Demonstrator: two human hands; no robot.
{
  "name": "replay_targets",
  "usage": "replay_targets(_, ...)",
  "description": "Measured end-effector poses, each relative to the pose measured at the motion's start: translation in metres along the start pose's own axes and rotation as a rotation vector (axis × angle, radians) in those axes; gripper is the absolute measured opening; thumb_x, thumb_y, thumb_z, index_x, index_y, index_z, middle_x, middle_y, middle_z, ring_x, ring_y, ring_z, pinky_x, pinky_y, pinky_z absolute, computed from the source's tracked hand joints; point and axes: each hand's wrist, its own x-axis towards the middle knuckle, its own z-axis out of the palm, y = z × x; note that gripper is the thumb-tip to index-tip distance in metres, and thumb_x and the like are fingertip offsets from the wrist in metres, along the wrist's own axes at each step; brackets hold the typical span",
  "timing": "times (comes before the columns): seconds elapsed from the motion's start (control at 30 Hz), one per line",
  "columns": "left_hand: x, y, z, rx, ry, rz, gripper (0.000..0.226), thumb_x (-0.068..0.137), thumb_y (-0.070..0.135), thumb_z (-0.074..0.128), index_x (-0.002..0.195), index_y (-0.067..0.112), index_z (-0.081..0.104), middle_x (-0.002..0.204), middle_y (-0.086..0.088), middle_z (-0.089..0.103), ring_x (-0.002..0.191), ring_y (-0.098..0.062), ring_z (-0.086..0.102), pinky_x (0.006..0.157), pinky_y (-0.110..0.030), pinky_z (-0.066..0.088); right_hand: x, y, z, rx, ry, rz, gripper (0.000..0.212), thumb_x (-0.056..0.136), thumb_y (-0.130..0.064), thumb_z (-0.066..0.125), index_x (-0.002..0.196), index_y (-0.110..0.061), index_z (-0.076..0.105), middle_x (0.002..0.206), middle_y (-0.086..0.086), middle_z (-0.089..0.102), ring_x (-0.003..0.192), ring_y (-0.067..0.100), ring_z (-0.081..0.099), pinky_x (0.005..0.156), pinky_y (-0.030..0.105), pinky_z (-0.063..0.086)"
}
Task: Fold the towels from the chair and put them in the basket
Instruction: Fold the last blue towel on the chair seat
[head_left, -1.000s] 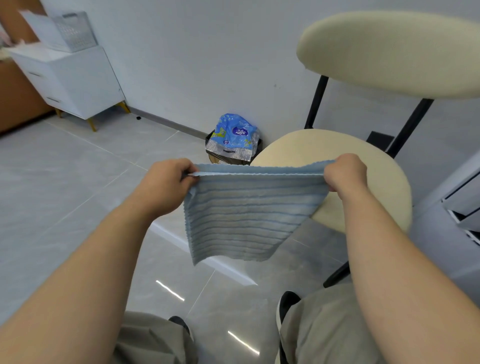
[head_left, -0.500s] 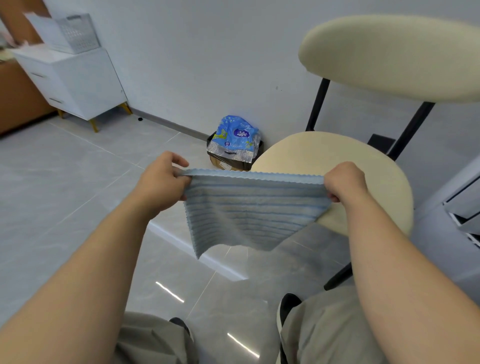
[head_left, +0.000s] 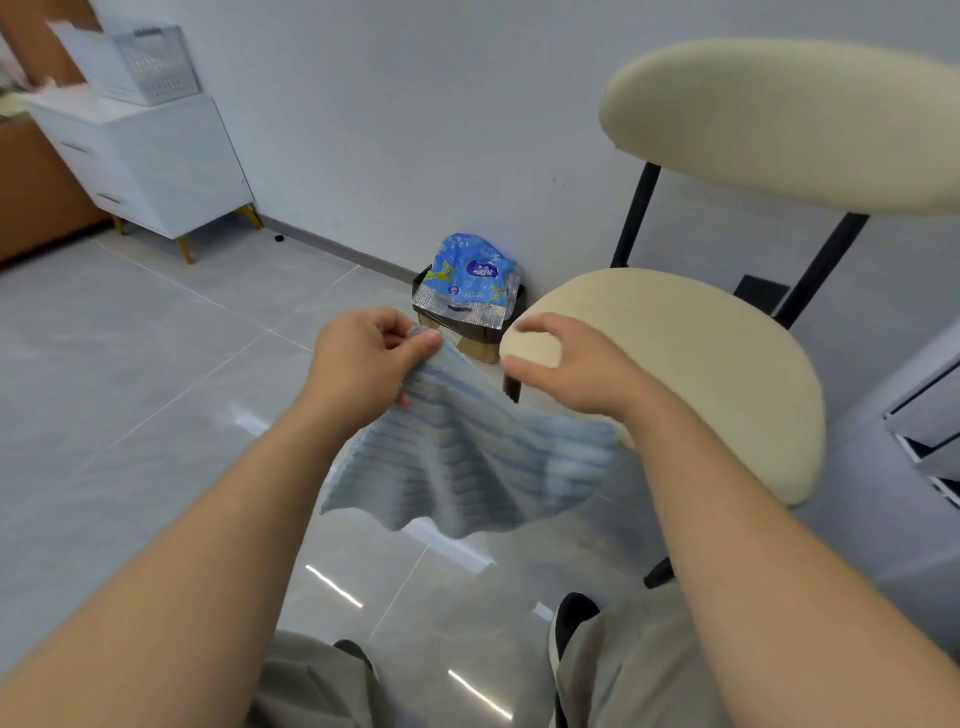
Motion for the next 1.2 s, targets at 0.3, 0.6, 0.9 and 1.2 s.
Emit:
replay_targets(0.3,-0.004,-0.004,0.013,-0.21,-0.202,-0.036,0.018,0.084,0.018,0.078,0.086,0.005,0.065,0.079,-0.012,0.076,0.073,-0.031,0.073,0.066,-0.041,0.063,0.004,-0.031,0.032,0.396,-0.127,-0.181,0.012,0.087,-0.02,0.077,0.099,-0.021,0.073,0.074,-0.008,0.061,0.066,0.007,0.053,0.068,0.023,0.045)
replay_targets(0.6,-0.004,-0.014,0.016,0.009,-0.37,-0.065,0.006,0.09,0.013,0.072,0.089,0.008,0.074,0.076,-0.009,0.068,0.067,-0.017,0.062,0.058,-0.025,0.057,0.003,-0.026,0.028,0.406,-0.029,-0.142,0.01,0.085,-0.012,0.076,0.087,-0.015,0.066,0.085,0.005,0.072,0.074,0.008,0.061,0.072,0.027,0.051)
replay_targets(0.9,-0.006,-0.014,0.029,0.042,-0.338,0.05,0.007,0.091,0.019,0.072,0.087,0.016,0.067,0.075,-0.01,0.065,0.06,-0.016,0.063,0.051,-0.03,0.058,0.01,-0.021,0.029,0.327,0.064,-0.117,0.011,0.087,-0.031,0.075,0.089,-0.021,0.076,0.063,-0.017,0.063,0.06,0.004,0.056,0.061,0.03,0.05)
replay_targets(1.2,-0.004,-0.025,0.033,0.227,-0.295,0.185,0.044,0.082,0.023,0.079,0.108,0.025,0.043,0.088,0.002,0.063,0.072,-0.014,0.059,0.066,-0.029,0.048,0.017,-0.005,0.013,0.692,0.373,0.108,0.006,0.096,-0.009,0.064,0.095,-0.003,0.067,0.08,0.002,0.066,0.054,0.011,0.067,0.073,0.058,0.06)
